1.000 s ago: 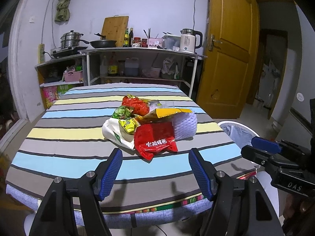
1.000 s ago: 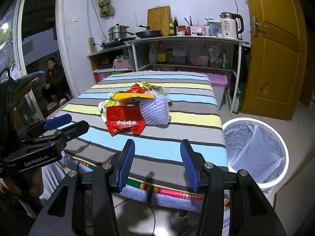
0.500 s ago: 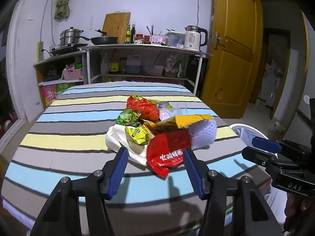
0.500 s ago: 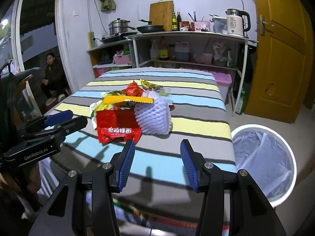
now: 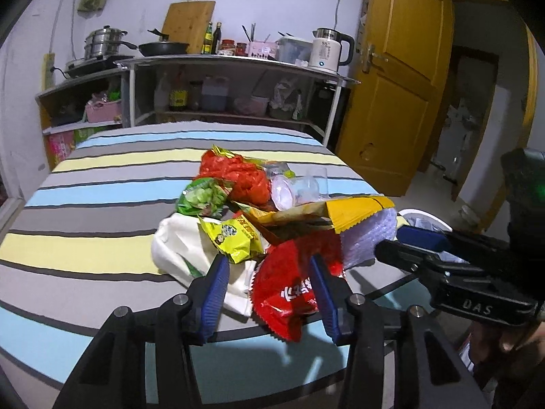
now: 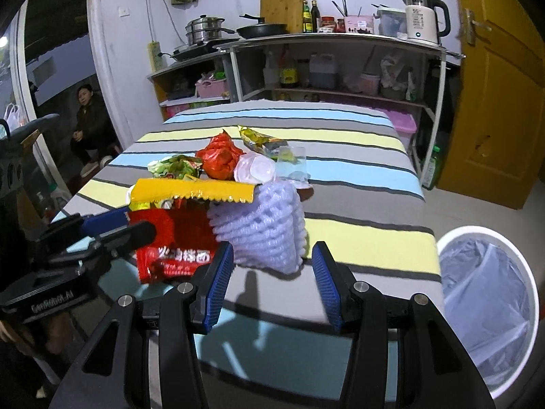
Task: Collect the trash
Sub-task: 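Grasp the red snack bag with the left tool while the right tool grasps the white foam net, then carry the red bag and foam net over the trash bin with both tools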
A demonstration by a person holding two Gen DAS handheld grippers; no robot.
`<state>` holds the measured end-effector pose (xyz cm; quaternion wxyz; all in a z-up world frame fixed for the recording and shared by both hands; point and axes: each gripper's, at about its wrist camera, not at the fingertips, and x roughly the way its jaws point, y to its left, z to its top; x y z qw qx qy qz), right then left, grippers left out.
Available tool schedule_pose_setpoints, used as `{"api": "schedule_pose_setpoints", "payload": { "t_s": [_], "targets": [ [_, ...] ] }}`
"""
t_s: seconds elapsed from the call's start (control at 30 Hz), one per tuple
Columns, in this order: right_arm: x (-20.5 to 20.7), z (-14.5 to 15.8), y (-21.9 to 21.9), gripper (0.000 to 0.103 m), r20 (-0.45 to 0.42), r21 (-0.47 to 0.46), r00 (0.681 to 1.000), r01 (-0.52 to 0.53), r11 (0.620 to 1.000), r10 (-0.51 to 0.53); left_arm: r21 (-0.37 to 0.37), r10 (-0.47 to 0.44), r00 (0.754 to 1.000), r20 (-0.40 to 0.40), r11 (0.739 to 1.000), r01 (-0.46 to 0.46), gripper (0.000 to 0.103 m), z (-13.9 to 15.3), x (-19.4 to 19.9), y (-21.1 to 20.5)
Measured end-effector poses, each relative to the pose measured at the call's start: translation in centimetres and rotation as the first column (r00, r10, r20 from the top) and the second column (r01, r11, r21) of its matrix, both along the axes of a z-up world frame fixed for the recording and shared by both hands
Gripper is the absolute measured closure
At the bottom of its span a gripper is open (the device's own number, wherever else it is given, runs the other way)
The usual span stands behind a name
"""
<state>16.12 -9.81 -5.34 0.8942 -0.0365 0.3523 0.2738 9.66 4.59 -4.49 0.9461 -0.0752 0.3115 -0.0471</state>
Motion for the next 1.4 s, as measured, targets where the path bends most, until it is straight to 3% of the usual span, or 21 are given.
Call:
{"api": "schedule_pose_setpoints", "payload": {
  "t_s": [0.13,0.27,0.37,0.47,0.6,1.03,1.17,1.23,1.3,1.4],
  "targets": [
    [0.6,0.2,0.3,0.054,0.006,0.004,1.0,-0.012,1.0,0.012,-0.004,-0.011,1.0,-0.016,1.0,0.011,0.055,-0.4,0.7,-0.1],
    [1.2,0.0,0.4,0.054,-0.005,0.004,1.0,-0.014,1.0,0.014,0.0,-0.029,0.999,-0.029,1.0,0.029,0.077,-0.5,1.0,-0.4],
    [1.2,0.1,-0.1,0.074,-0.015,0.029,1.0,0.007,1.0,-0.006,0.005,-0.036,0.999,-0.032,0.999,0.036,0.092,-0.6,0.7,-0.7],
    [1.1,0.1,-0.4,0.086,-0.021,0.033,1.0,0.018,0.999,-0.018,-0.007,-0.039,0.998,-0.039,0.999,0.039,0.097,-0.6,0.2,-0.7],
    [0.4,0.3,-0.8,0.089,-0.024,0.03,0.999,0.026,0.999,-0.025,-0.021,-0.046,0.999,-0.03,0.999,0.045,0.102,-0.1,-0.7,-0.8],
    [-3.4,2.5,-3.1,0.09,0.014,0.049,0.998,0.064,0.997,-0.065,-0.039,-0.051,0.998,0.033,0.998,0.053,0.103,2.9,-4.5,-1.7],
    [-4.6,2.9,-3.8,0.09,0.023,0.053,0.997,0.072,0.996,-0.073,0.008,-0.023,0.999,0.026,1.0,0.023,0.103,2.5,-4.9,-1.8],
    [-5.1,3.0,-4.1,0.09,0.029,0.054,0.997,0.074,0.996,-0.076,0.014,-0.011,1.0,0.024,1.0,0.011,0.099,2.5,-4.9,-1.4],
    [-5.3,3.1,-4.2,0.09,0.031,0.058,0.996,0.077,0.995,-0.078,0.02,-0.007,1.0,0.024,1.0,0.006,0.084,2.4,-4.8,-1.0],
    [-5.3,3.2,-4.4,0.09,0.035,0.063,0.996,0.078,0.995,-0.08,0.021,-0.015,1.0,0.018,1.0,0.015,0.07,2.2,-4.0,-0.7]
  ]
}}
